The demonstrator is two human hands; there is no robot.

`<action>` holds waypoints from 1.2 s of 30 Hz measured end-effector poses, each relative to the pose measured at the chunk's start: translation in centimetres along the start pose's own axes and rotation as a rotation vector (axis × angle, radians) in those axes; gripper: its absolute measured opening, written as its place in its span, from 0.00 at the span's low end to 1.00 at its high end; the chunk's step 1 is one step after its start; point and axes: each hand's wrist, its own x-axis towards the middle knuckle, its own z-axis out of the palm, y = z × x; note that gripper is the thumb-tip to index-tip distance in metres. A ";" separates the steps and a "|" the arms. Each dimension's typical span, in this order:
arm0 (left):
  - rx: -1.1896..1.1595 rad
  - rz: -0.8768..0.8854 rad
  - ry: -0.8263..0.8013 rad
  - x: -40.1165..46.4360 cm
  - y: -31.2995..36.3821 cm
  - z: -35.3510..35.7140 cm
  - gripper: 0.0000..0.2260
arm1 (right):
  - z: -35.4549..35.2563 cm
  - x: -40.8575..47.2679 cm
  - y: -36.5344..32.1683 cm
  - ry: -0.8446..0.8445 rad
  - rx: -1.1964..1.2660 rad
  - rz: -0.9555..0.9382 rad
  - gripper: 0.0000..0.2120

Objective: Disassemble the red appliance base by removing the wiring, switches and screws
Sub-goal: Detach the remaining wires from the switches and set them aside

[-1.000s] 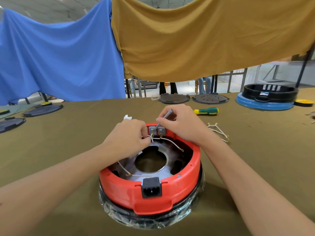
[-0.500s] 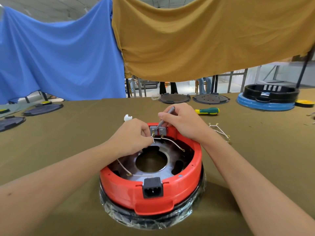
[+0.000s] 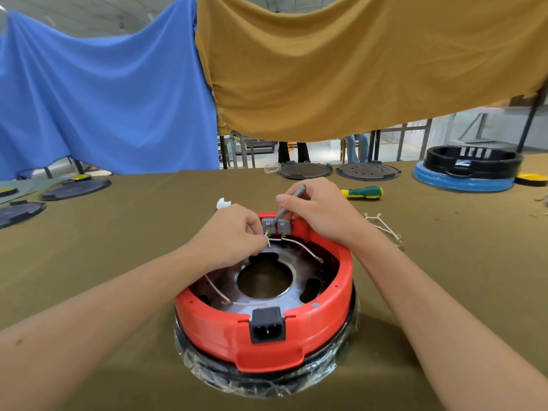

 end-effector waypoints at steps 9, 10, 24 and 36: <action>-0.008 -0.005 -0.020 0.0 0.0 0.0 0.07 | 0.1 -0.2 -0.1 0.025 -0.001 0.011 0.11; -0.009 -0.006 -0.022 0.1 -0.1 0.0 0.07 | 0.1 -0.2 -0.2 0.021 -0.016 0.009 0.11; 0.013 0.019 -0.031 0.1 -0.3 0.1 0.06 | 0.1 -0.2 0.0 0.037 0.021 -0.002 0.12; 0.028 0.015 -0.032 -0.2 0.0 -0.1 0.08 | 0.1 0.3 0.2 -0.004 0.054 0.041 0.12</action>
